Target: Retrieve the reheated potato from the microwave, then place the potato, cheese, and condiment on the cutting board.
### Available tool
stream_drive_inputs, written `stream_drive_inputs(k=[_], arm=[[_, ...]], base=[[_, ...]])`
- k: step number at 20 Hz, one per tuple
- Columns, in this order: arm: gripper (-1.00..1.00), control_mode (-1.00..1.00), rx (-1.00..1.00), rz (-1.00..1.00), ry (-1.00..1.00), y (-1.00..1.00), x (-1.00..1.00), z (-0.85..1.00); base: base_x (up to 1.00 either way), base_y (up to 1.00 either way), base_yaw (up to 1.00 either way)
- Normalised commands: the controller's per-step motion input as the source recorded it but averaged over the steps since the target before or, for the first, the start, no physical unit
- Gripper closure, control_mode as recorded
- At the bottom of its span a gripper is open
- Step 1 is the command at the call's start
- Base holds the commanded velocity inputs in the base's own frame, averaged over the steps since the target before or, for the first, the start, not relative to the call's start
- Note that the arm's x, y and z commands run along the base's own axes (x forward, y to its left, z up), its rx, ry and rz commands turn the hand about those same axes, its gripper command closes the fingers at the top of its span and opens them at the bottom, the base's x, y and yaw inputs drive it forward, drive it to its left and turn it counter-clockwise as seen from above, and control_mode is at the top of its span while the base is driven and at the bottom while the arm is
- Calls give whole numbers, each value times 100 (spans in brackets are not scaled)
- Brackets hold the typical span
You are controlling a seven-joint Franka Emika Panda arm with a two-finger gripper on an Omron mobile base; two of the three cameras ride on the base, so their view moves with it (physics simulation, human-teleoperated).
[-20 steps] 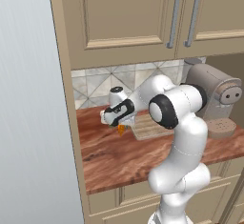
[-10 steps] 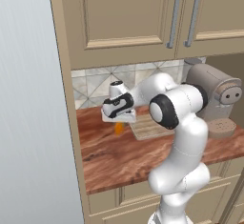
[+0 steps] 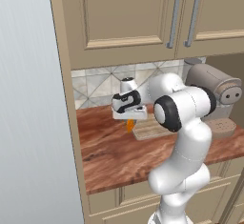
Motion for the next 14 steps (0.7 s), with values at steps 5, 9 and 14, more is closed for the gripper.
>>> stream_drive_inputs(k=[5,9,14], arm=[[100,-100,0,21,-4,-43,-2,-1],[100,-100,0,36,0,-22,-1,-9],[100,-100,0,40,0,-13,5,-11]], base=[[0,0,0],[0,0,0],[0,0,0]])
